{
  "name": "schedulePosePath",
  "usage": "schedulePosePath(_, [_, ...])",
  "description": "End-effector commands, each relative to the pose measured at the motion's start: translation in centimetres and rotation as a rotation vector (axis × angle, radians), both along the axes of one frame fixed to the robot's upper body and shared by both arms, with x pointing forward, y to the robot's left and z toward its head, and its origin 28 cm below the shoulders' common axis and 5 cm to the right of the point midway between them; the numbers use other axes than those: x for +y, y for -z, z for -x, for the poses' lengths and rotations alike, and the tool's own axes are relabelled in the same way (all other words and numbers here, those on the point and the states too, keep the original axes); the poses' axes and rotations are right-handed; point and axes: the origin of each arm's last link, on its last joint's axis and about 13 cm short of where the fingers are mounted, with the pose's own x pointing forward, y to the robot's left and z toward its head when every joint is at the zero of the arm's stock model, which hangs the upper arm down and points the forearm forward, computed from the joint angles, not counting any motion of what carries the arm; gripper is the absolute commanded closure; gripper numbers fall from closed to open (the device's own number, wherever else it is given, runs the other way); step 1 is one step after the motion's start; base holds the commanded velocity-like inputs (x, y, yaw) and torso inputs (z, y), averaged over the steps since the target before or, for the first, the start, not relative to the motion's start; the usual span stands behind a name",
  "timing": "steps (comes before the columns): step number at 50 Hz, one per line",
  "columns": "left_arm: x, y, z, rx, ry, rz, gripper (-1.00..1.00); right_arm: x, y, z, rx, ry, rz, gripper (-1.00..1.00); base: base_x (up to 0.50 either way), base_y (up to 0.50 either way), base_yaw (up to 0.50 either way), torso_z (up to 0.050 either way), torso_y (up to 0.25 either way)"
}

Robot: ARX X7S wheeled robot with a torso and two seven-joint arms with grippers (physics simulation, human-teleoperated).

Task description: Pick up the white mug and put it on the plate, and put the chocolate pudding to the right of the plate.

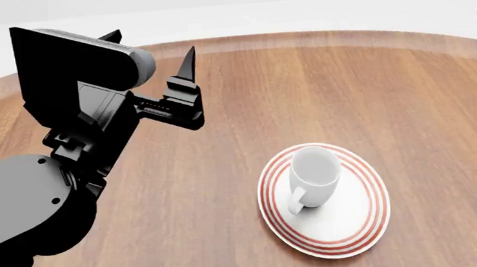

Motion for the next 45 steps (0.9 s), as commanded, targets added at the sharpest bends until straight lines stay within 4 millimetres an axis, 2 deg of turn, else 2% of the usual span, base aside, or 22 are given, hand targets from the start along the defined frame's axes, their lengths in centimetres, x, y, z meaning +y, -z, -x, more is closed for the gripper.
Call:
schedulePosePath(1, [-0.1,0.1,-0.1,0.003,0.001,-0.005,-1.00,-3.5,-1.1,-4.8,0.211,0.000,-0.020,1.00,0.00,0.00,0.00,0.000,0.000])
schedulePosePath(5, [-0.1,0.1,-0.1,0.004,0.000,-0.005,-1.00,-4.7,-1.2,-6.3,0.274,0.047,-0.027,1.00,0.00,0.00,0.00,0.000,0.000])
schedulePosePath(13, [-0.2,0.2,0.0,0.003,0.004,-0.005,-1.00,-6.2,-0.9,-8.1,0.425,0.000,-0.007,1.00,0.00,0.00,0.00,0.000,0.000])
schedulePosePath(14, [-0.2,0.2,0.0,0.002,0.004,-0.006,-1.00,-6.3,-0.8,-8.3,0.444,-0.006,0.047,1.00,0.00,0.00,0.00,0.000,0.000])
schedulePosePath(24, [-0.3,0.4,-0.1,0.005,0.008,-0.009,-1.00,-7.6,-0.2,-10.3,0.548,0.033,0.031,1.00,0.00,0.00,0.00,0.000,0.000])
schedulePosePath(35, [-0.2,0.5,-0.2,0.008,0.008,-0.007,-1.00,-8.7,0.9,-11.2,0.645,0.070,-0.006,1.00,0.00,0.00,0.00,0.000,0.000])
schedulePosePath(45, [-0.3,0.6,-0.2,0.009,0.010,-0.007,-1.00,-9.1,2.4,-12.3,0.689,0.033,-0.157,1.00,0.00,0.00,0.00,0.000,0.000])
